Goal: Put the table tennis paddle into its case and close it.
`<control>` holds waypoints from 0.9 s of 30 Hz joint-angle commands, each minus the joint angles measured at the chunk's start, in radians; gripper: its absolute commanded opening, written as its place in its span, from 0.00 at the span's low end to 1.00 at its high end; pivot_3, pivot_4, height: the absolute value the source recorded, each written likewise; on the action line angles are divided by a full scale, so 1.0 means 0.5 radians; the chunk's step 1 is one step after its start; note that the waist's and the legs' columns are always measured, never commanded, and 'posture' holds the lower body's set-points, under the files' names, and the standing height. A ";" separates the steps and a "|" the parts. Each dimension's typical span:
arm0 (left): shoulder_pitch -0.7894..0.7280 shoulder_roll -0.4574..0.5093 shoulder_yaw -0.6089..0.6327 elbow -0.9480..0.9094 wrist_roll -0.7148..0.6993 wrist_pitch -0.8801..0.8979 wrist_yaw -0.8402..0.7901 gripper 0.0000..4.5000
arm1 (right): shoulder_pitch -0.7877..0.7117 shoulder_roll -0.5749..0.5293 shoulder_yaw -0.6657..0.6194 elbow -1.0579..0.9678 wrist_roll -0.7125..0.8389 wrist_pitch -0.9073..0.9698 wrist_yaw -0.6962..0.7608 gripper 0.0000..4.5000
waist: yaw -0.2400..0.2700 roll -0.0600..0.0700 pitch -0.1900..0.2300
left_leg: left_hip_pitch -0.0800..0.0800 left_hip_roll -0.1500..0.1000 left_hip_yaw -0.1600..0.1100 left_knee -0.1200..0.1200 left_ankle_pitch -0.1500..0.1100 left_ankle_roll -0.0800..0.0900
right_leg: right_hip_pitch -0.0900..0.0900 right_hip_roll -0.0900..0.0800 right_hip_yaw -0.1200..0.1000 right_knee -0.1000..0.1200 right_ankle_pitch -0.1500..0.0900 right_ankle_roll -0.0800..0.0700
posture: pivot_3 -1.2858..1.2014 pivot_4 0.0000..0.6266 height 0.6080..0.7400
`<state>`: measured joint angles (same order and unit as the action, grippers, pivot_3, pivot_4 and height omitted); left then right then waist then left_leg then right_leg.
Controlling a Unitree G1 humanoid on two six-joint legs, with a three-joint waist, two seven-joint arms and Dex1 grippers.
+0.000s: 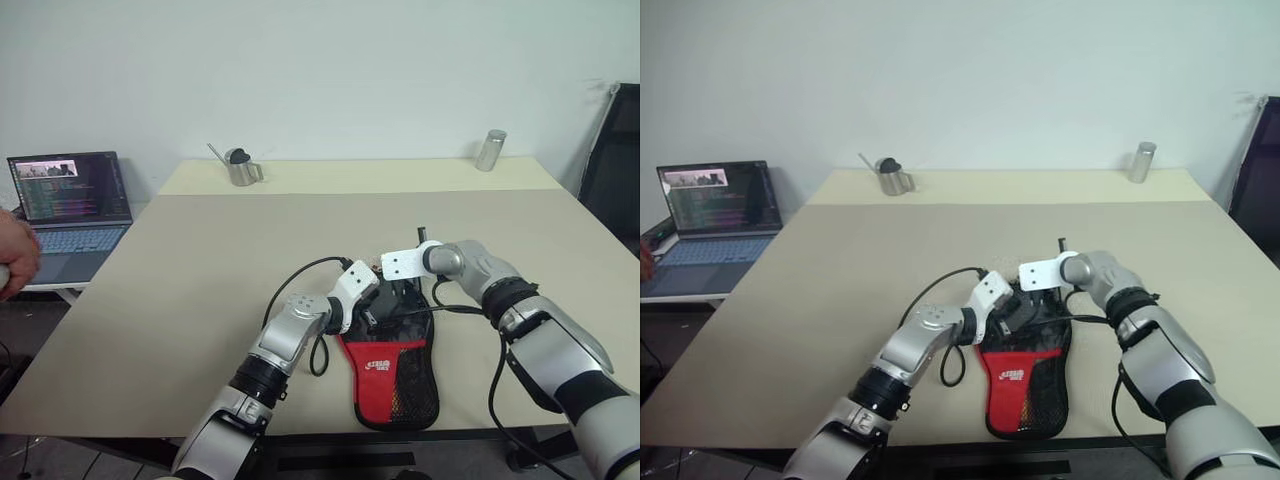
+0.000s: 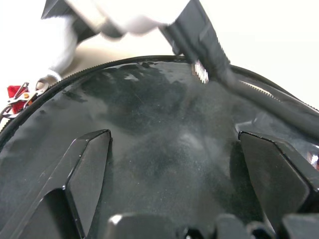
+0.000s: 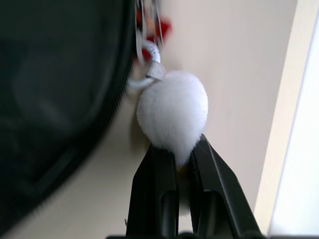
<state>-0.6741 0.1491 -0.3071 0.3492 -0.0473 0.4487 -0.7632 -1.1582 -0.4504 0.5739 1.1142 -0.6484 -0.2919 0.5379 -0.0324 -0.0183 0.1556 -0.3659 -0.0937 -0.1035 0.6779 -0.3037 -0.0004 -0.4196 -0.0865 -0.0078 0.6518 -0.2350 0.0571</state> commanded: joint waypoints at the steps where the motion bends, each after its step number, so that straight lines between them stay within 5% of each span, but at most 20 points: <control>1: 0.032 0.001 -0.028 0.096 0.040 0.041 0.026 1.00 | -0.015 -0.142 -0.072 -0.055 0.012 0.025 -0.025 0.01 | 0.000 0.000 0.000 | 0.000 0.000 0.000 0.000 0.000 0.000 | 0.000 0.000 0.000 0.000 0.000 0.000 | 0.52 0.24 1.00; 11: -0.020 0.003 -0.022 0.202 0.045 -0.005 0.018 1.00 | 0.255 -0.523 -0.164 -0.371 0.073 0.085 0.152 0.01 | 0.023 0.001 0.000 | 0.000 -0.001 -0.002 0.001 0.000 0.000 | 0.004 -0.001 -0.002 -0.003 0.000 0.000 | 0.52 0.24 1.00; 27: -0.177 -0.056 -0.030 0.515 0.084 -0.152 0.038 1.00 | 1.069 -1.218 -0.512 -1.596 0.500 0.320 1.023 0.01 | 0.102 0.003 0.000 | 0.003 -0.002 -0.011 0.002 0.000 0.001 | 0.020 -0.001 -0.008 -0.013 -0.001 0.002 | 0.52 0.24 1.00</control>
<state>-0.7791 0.1134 -0.3135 0.5537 -0.0327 0.3575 -0.7543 -0.6438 -1.0078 0.3640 0.3685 -0.4272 -0.1674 0.9921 0.0185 -0.0170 0.1556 -0.3642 -0.0943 -0.1093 0.6789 -0.3038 -0.0001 -0.4094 -0.0870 -0.0121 0.6453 -0.2356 0.0582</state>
